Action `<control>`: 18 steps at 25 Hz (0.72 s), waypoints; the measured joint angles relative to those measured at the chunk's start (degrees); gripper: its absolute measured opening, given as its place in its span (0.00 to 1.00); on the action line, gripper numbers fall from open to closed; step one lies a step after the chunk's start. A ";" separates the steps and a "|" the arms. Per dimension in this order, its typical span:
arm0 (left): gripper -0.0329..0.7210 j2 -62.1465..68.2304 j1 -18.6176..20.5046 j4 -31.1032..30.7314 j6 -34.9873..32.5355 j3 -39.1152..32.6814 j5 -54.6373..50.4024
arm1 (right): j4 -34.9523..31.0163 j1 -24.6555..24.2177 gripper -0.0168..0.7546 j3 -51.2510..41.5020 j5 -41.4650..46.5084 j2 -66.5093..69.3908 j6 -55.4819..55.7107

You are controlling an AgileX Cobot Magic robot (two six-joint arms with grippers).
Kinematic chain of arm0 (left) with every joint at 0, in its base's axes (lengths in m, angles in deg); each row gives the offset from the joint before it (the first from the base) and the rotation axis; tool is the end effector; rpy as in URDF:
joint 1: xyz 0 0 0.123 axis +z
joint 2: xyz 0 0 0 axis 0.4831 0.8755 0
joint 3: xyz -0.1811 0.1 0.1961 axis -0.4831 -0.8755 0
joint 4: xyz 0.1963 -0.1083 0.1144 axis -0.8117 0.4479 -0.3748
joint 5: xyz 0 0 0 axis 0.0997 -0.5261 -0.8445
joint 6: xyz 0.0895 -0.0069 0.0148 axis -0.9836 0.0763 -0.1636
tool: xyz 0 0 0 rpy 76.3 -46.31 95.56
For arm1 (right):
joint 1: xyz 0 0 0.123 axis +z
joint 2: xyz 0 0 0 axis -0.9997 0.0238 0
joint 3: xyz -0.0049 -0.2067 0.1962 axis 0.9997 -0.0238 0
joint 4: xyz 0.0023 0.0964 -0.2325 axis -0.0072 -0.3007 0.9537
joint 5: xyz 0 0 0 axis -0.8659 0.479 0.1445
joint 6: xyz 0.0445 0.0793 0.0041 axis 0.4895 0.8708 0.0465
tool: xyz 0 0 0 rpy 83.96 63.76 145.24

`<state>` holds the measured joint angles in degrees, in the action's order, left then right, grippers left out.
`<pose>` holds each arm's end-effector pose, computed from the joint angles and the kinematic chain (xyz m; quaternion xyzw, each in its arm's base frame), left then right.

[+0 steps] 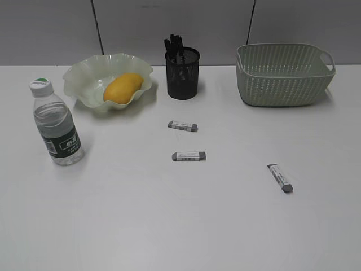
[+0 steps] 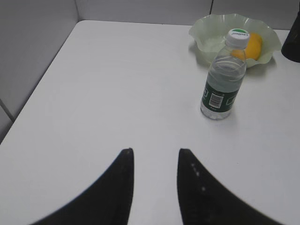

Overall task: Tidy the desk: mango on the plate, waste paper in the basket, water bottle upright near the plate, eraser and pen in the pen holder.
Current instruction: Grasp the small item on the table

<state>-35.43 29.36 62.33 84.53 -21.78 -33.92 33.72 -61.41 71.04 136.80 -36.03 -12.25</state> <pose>-0.0090 0.0045 0.2887 -0.0511 0.8410 0.0015 0.5386 -0.0026 -0.0090 0.2821 -0.1569 0.8278 0.1096 0.5273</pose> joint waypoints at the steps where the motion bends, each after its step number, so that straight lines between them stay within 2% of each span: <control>1: 0.36 0.00 0.00 0.00 0.00 0.00 0.00 | 0.00 0.00 0.64 0.00 0.00 0.00 0.00; 9: 0.36 0.47 0.00 1.48 -1.81 0.00 0.28 | -0.06 0.00 0.64 0.00 0.00 0.00 0.00; 14: 0.43 10.81 0.00 10.76 -12.79 1.22 6.86 | -0.06 0.00 0.64 0.00 0.00 0.00 0.00; 18: 0.58 26.81 0.00 20.86 -21.05 2.22 16.70 | -0.06 0.00 0.64 0.00 0.00 0.00 0.00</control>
<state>-8.62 29.36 83.18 63.48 -19.56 -17.22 33.66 -61.41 71.04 136.80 -36.03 -12.25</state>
